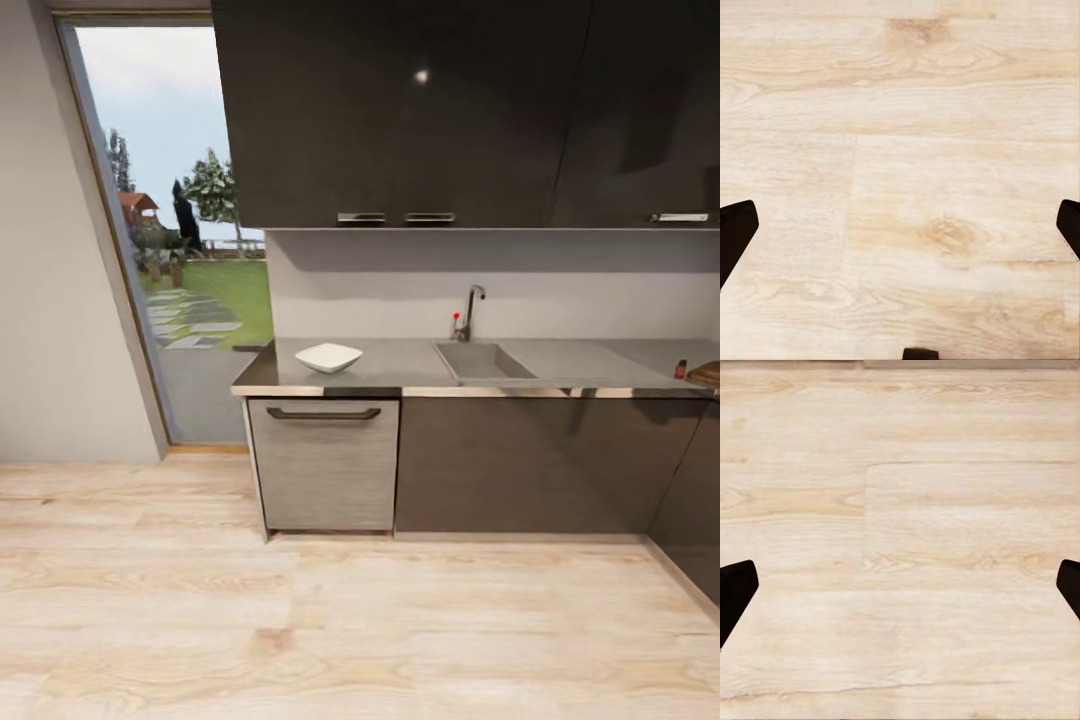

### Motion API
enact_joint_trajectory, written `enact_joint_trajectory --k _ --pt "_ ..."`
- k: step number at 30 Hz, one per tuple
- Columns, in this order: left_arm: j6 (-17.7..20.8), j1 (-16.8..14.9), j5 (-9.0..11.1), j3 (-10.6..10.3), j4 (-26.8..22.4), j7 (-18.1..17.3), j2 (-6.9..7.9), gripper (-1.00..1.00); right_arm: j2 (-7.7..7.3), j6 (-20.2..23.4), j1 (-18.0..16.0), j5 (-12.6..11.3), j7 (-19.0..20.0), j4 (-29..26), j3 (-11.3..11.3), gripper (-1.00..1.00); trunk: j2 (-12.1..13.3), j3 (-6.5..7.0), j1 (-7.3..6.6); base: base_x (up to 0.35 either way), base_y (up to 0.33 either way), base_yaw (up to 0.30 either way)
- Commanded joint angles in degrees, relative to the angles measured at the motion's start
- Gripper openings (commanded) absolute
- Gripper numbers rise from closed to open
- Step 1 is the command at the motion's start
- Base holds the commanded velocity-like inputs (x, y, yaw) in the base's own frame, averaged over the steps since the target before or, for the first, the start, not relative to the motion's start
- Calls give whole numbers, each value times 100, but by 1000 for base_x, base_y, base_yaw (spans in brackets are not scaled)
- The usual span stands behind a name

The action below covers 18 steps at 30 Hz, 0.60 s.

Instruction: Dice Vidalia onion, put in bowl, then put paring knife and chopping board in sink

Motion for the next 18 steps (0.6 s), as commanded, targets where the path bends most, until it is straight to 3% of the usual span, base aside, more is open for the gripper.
enact_joint_trajectory --k 1,7,18 --pt "-11 0 4 0 -7 12 0 100 2 -16 -3 3 -20 5 1 100 -2 -5 3 310 0 0" --pt "-11 0 22 6 -11 12 4 100 2 -13 -4 3 -22 6 -2 100 -2 -5 3 208 0 0" --pt "-3 0 31 8 -30 17 -6 100 2 -10 -1 3 -21 13 6 100 78 31 -41 12 0 0"
